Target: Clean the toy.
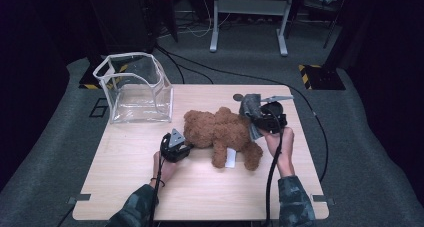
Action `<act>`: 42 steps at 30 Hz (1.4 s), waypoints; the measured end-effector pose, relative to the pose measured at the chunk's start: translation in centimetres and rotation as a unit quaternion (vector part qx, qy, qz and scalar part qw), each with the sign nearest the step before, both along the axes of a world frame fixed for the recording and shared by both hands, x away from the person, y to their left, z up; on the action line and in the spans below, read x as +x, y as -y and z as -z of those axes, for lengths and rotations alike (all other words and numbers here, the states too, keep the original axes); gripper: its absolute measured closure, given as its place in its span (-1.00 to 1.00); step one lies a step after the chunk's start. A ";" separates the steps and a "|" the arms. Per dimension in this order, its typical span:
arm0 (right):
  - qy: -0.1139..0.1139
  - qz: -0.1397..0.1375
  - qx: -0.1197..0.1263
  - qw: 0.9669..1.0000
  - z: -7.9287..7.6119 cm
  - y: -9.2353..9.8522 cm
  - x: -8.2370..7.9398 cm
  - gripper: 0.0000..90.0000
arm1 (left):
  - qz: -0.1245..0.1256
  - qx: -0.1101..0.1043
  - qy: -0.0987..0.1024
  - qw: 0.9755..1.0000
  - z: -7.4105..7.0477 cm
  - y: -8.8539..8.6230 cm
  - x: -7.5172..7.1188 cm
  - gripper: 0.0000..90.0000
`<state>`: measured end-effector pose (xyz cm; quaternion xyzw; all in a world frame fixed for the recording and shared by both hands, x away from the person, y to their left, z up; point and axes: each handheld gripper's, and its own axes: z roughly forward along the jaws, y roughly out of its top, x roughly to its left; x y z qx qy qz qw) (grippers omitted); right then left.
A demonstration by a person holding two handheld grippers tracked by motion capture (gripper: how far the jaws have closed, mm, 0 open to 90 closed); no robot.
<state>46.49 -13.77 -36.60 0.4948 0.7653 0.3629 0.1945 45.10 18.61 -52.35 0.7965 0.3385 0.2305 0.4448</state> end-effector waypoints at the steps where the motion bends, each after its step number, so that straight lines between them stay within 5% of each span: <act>1: 0.000 -0.011 0.000 1.000 -0.2 -1.1 -0.1 0.69 | -0.001 0.000 0.001 1.000 0.0 0.0 0.0 0.54; 9: -0.013 -0.099 -0.022 0.995 2.3 -9.0 0.2 0.69 | 0.004 -0.001 -0.004 1.000 0.0 -0.1 0.0 0.54; 15: -0.014 -0.130 -0.033 0.991 4.3 -12.4 -0.1 0.69 | 0.000 -0.006 -0.004 1.000 0.0 -0.1 0.0 0.54; 34: -0.078 -0.160 -0.029 0.984 9.8 -13.6 -1.5 0.70 | -0.001 -0.009 -0.008 1.000 0.0 -0.2 0.1 0.54; 39: -0.107 -0.167 -0.039 0.979 11.8 -14.5 -1.3 0.70 | 0.000 -0.013 -0.006 1.000 0.0 -0.3 0.1 0.49; 42: -0.106 -0.163 -0.041 0.980 11.5 -14.6 -1.5 0.70 | 0.000 -0.025 -0.006 1.000 0.0 -0.5 0.1 0.39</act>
